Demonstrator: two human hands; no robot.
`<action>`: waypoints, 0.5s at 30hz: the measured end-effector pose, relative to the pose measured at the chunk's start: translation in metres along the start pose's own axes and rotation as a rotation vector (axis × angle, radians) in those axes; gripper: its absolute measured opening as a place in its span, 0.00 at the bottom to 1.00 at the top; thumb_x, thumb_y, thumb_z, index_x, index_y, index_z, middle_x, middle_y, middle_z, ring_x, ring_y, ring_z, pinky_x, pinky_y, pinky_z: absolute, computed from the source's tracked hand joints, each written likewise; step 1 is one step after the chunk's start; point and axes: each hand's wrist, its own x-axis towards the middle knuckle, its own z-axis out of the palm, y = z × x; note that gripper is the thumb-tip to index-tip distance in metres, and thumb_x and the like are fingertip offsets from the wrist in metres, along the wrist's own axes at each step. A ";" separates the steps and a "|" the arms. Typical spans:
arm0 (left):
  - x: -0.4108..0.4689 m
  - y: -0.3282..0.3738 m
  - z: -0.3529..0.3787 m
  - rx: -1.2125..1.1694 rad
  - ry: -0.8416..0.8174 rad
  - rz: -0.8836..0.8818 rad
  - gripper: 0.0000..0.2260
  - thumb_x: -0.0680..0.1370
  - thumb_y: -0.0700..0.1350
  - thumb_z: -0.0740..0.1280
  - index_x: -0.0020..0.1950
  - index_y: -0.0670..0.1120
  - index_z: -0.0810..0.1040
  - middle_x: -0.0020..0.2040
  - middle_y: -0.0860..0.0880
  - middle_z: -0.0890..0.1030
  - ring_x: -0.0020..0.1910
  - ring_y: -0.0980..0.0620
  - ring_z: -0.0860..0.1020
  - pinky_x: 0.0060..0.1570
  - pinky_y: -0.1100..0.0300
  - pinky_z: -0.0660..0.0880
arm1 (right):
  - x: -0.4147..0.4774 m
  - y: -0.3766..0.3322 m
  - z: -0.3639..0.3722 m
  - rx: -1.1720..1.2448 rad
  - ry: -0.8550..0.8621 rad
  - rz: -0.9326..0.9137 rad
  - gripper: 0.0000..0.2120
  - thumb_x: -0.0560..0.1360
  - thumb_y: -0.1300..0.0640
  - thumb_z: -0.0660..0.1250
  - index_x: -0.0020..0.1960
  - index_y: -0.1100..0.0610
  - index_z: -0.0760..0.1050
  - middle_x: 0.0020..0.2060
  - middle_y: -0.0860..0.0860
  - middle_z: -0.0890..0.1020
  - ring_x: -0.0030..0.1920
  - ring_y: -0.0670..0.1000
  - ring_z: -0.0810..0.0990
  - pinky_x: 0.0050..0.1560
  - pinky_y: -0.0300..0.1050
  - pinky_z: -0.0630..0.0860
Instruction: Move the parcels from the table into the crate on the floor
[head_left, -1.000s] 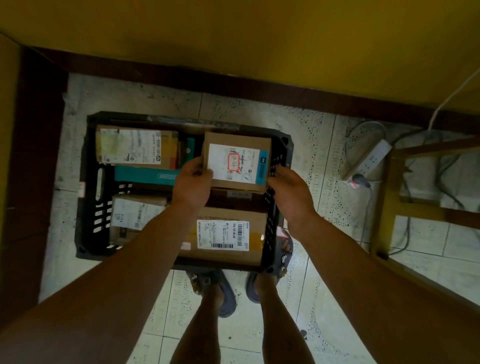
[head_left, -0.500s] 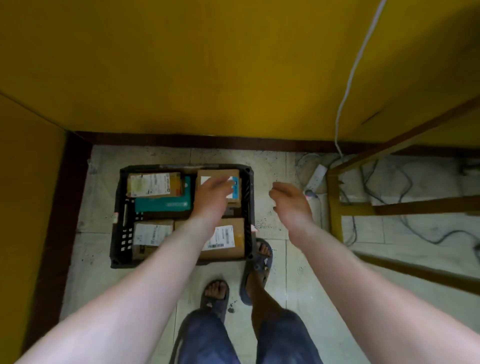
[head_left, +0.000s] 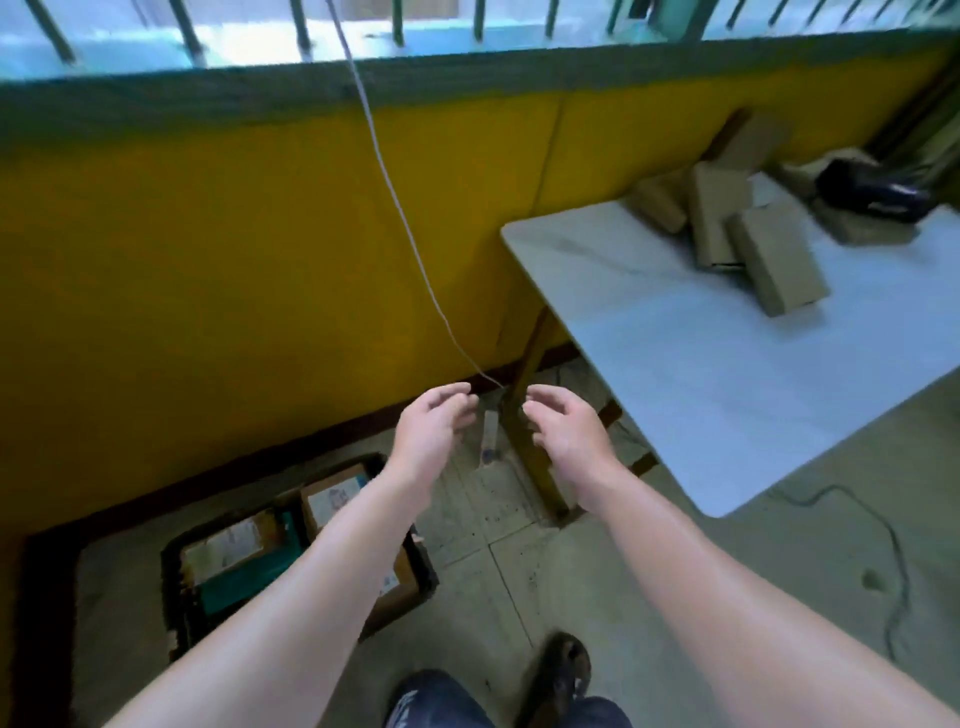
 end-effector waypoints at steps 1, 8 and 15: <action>-0.005 0.009 0.015 0.005 -0.031 0.015 0.08 0.82 0.46 0.62 0.57 0.54 0.79 0.54 0.55 0.83 0.54 0.57 0.80 0.54 0.60 0.76 | -0.003 -0.003 -0.017 0.025 0.028 -0.004 0.14 0.80 0.51 0.63 0.65 0.46 0.75 0.57 0.42 0.76 0.60 0.48 0.76 0.60 0.46 0.74; -0.028 0.053 0.161 0.069 -0.226 0.096 0.10 0.82 0.44 0.62 0.61 0.48 0.78 0.55 0.50 0.83 0.55 0.52 0.80 0.57 0.58 0.75 | -0.007 0.010 -0.161 0.212 0.199 -0.052 0.14 0.79 0.55 0.65 0.63 0.52 0.77 0.58 0.46 0.80 0.60 0.48 0.77 0.66 0.52 0.74; -0.056 0.060 0.346 0.080 -0.344 0.087 0.05 0.81 0.43 0.64 0.54 0.48 0.80 0.48 0.51 0.84 0.47 0.53 0.81 0.50 0.60 0.74 | 0.006 0.061 -0.339 0.281 0.287 -0.049 0.11 0.78 0.55 0.65 0.59 0.50 0.78 0.54 0.46 0.81 0.58 0.49 0.79 0.64 0.52 0.75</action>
